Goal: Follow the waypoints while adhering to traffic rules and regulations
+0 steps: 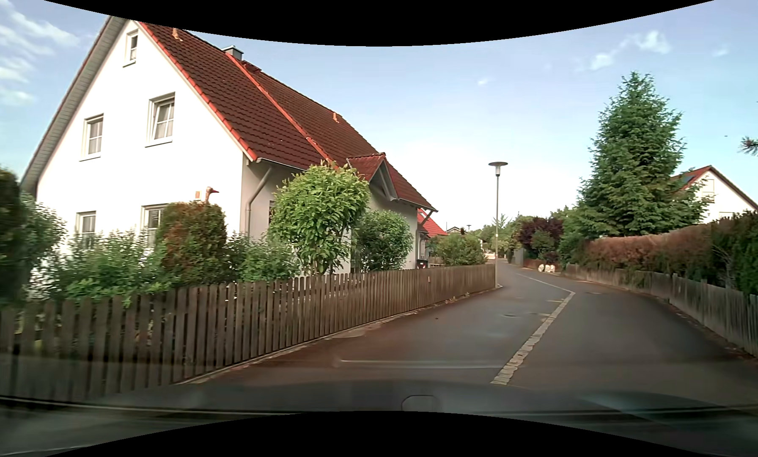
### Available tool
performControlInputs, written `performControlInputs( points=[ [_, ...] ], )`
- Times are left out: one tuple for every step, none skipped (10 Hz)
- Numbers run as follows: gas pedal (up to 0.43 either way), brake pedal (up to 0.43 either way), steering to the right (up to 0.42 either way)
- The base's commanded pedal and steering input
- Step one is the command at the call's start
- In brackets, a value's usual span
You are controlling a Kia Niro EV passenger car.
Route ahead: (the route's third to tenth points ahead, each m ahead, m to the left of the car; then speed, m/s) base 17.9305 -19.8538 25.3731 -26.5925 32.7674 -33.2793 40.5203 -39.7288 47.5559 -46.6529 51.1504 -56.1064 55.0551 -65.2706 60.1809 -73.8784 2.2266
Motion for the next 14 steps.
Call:
performControlInputs(
  points=[
    [0.059, 0.000, 0.564],
    [0.059, 0.000, 0.561],
    [0.059, 0.000, 0.553],
    [0.059, 0.000, 0.529],
    [0.059, 0.000, 0.510],
    [0.059, 0.000, 0.496],
    [0.059, 0.000, 0.480],
    [0.059, 0.000, 0.466],
    [0.059, 0.000, 0.447],
    [0.059, 0.000, 0.419],
    [0.059, 0.000, 0.388],
    [0.059, 0.000, 0.360],
    [0.059, 0.000, 0.333],
    [0.059, 0.000, 0.306]
  ],
)
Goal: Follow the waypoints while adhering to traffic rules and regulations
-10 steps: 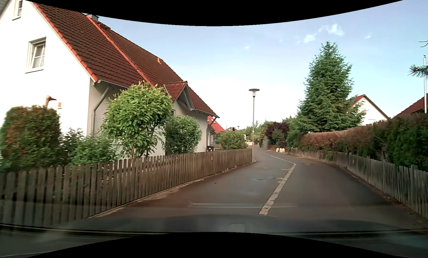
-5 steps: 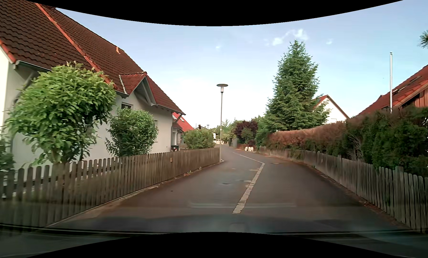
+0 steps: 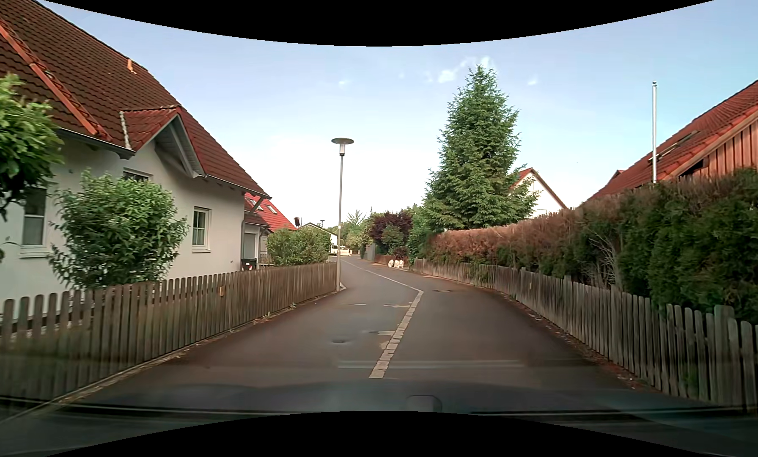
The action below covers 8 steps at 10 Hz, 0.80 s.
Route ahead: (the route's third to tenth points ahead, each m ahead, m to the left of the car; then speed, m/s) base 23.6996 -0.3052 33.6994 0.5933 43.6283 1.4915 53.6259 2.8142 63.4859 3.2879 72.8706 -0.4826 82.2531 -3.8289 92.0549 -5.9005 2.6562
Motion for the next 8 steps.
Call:
performControlInputs(
  points=[
    [0.059, 0.000, 0.272],
    [0.059, 0.000, 0.243],
    [0.059, 0.000, 0.229],
    [0.059, 0.000, 0.209],
    [0.059, 0.000, 0.183],
    [0.059, 0.000, 0.174],
    [0.059, 0.000, 0.169],
    [0.059, 0.000, 0.152]
  ],
)
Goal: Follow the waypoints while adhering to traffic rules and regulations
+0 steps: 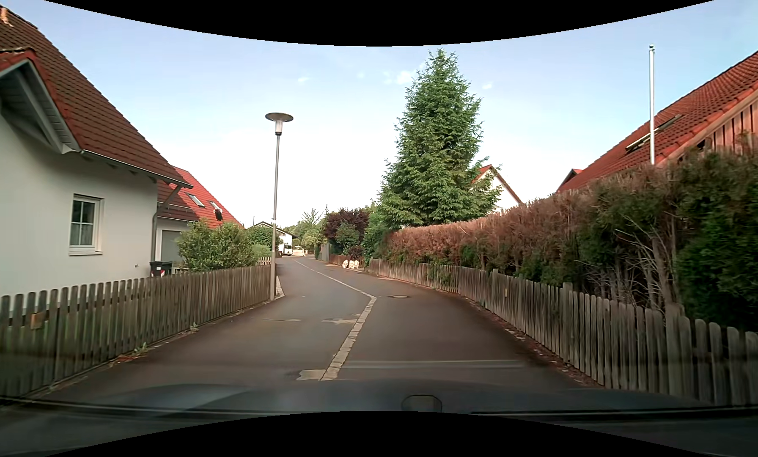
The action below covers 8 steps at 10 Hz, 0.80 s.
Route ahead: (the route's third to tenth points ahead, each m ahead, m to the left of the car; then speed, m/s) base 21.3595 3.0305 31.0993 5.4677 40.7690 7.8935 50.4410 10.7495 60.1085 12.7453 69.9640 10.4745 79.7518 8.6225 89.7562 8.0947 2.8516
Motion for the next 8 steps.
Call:
performControlInputs(
  points=[
    [0.059, 0.000, 0.130],
    [0.059, 0.000, 0.116],
    [0.059, 0.000, 0.106],
    [0.059, 0.000, 0.087],
    [0.059, 0.000, 0.070],
    [0.059, 0.000, 0.056],
    [0.059, 0.000, 0.043],
    [0.059, 0.000, 0.031]
  ],
)
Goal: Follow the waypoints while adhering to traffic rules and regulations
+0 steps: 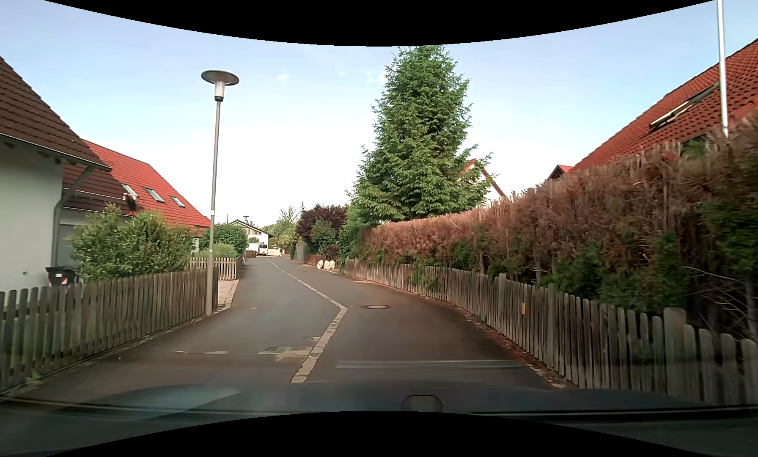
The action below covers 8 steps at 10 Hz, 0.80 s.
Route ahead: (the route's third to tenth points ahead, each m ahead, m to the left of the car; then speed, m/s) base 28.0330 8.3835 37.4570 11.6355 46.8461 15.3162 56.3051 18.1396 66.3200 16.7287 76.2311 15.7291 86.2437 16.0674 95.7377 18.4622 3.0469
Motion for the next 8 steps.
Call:
performControlInputs(
  points=[
    [0.059, 0.000, 0.019],
    [0.059, 0.000, 0.009],
    [0.059, 0.000, 0.006],
    [0.059, 0.000, 0.006],
    [0.059, 0.000, 0.004],
    [0.059, 0.000, 0.003],
    [0.059, 0.000, 0.002],
    [0.059, 0.000, 0.003]
  ],
)
